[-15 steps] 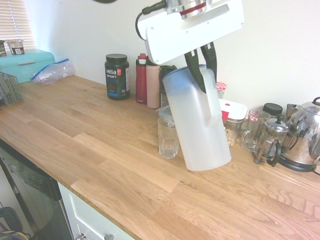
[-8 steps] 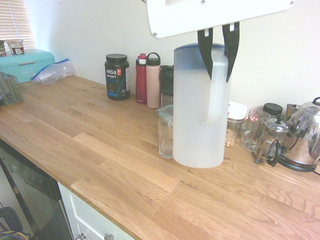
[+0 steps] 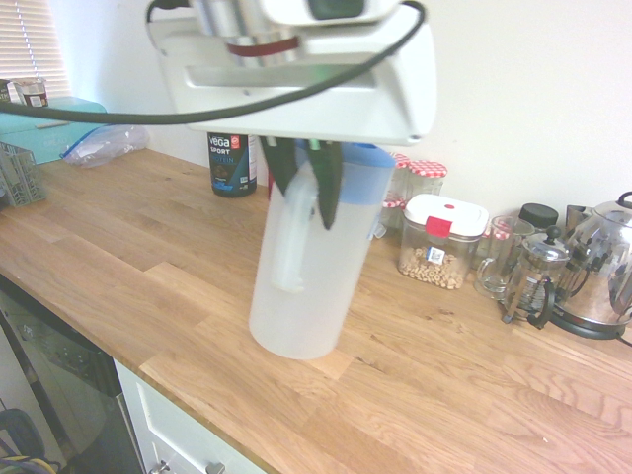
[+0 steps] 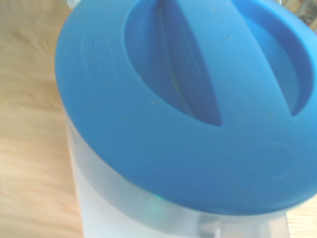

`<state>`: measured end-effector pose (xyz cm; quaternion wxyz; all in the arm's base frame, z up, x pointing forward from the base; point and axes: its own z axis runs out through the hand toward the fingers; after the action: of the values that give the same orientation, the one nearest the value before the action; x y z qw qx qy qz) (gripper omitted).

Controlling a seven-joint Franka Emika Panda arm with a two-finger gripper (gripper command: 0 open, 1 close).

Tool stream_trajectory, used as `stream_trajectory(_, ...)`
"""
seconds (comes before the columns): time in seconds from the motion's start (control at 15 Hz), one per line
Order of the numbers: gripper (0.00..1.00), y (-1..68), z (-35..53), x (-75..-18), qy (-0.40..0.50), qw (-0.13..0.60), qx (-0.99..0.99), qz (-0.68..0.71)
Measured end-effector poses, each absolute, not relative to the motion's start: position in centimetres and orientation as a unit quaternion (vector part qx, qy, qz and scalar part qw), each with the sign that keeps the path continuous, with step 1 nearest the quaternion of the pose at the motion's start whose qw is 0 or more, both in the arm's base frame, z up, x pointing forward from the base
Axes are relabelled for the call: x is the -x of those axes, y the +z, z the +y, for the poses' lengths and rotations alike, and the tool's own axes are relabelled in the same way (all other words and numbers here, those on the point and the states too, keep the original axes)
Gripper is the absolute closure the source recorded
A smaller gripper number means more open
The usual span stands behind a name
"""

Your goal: Pour me some water

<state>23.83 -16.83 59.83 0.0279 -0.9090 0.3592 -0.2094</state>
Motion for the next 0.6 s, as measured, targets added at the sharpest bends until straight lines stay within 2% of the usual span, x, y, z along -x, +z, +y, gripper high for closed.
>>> stream_trajectory(0.27,1.0,59.1,-4.7,-23.6,-0.283,0.033,0.877,0.386)
stream_trajectory(0.6,1.0,57.4,11.9,-24.7,-0.371,0.019,0.857,0.357)
